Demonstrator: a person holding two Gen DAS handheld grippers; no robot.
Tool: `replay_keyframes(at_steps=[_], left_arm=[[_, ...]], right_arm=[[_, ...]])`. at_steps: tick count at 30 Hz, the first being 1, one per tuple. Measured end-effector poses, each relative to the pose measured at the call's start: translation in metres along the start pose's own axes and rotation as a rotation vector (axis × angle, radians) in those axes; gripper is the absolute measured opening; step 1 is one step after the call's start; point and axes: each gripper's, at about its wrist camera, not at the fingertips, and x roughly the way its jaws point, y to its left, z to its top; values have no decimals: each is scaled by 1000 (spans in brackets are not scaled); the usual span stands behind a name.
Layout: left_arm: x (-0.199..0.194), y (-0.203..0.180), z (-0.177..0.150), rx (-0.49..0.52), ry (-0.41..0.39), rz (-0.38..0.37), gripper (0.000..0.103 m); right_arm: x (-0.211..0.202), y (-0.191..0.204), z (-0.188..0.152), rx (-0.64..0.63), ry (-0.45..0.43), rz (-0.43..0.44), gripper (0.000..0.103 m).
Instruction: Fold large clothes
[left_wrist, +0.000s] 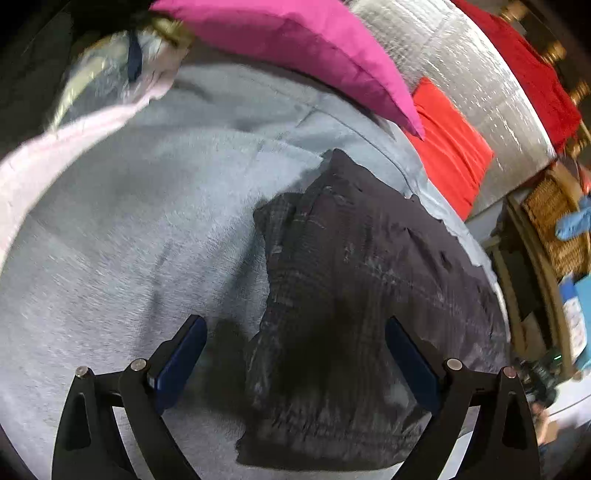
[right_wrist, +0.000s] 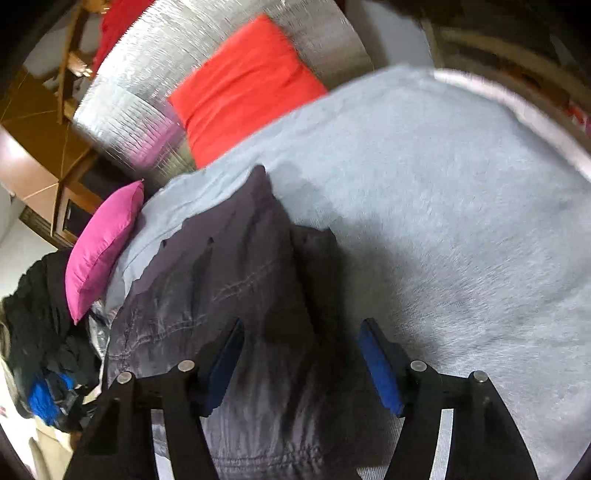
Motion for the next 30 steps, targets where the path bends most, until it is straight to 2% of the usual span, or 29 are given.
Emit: replay_keyframes(at_steps=[1, 4, 5, 6, 7, 8, 10, 12, 13, 14, 15, 16, 18, 19, 20, 21, 22, 23, 25, 27, 30], left_arm=[[5, 2, 1, -19, 19, -17, 97], [14, -1, 0, -11, 41, -30, 97], [14, -5, 0, 13, 32, -20, 90], [15, -8, 0, 41, 28, 3, 46], [18, -12, 3, 55, 60, 17, 28], [13, -12, 5, 28, 50, 29, 25], [4, -17, 5, 14, 26, 39, 19], [12, -18, -3, 58, 25, 68, 22], [28, -12, -7, 64, 66, 73, 28], [32, -6, -8, 36, 71, 54, 30], [31, -1, -5, -4, 72, 28, 32], [27, 0, -1, -33, 76, 27, 39], [13, -1, 5, -28, 44, 53, 46], [5, 0, 7, -20, 25, 52, 50], [-3, 2, 9, -18, 1, 38, 54], [-10, 5, 12, -28, -24, 21, 68], [-16, 9, 15, -50, -44, 12, 81], [-18, 11, 18, -68, -55, 6, 83], [-16, 15, 25, -95, -54, -8, 83], [-3, 17, 30, -129, -12, -38, 83], [19, 9, 34, -135, 44, -66, 83]], right_arm=[[8, -2, 1, 19, 42, 34, 75], [12, 9, 1, -40, 55, 67, 72], [12, 15, 1, -78, 58, 51, 49], [13, 19, 2, -99, 58, 22, 31], [11, 23, 3, -114, 55, 0, 25], [5, 29, 3, -140, 42, -21, 17], [-13, 54, -1, -252, -10, -97, 14], [-21, 65, -7, -315, -41, -144, 13], [-16, 56, -7, -299, -26, -159, 13], [-4, 44, -7, -277, 3, -181, 13], [12, 32, -11, -247, 34, -191, 20], [14, 28, -12, -224, 25, -182, 23], [7, 23, -11, -172, -9, -143, 30], [2, 20, -9, -145, -6, -128, 37], [-4, 17, -8, -133, -3, -115, 54], [-12, 15, -6, -125, -16, -101, 73], [-21, 13, -5, -119, -42, -92, 76], [-24, 11, -4, -114, -56, -84, 76], [-33, 6, 1, -76, -71, -38, 76], [-30, 7, 7, -55, -49, 4, 76], [-14, 9, 15, -60, -19, 6, 76]])
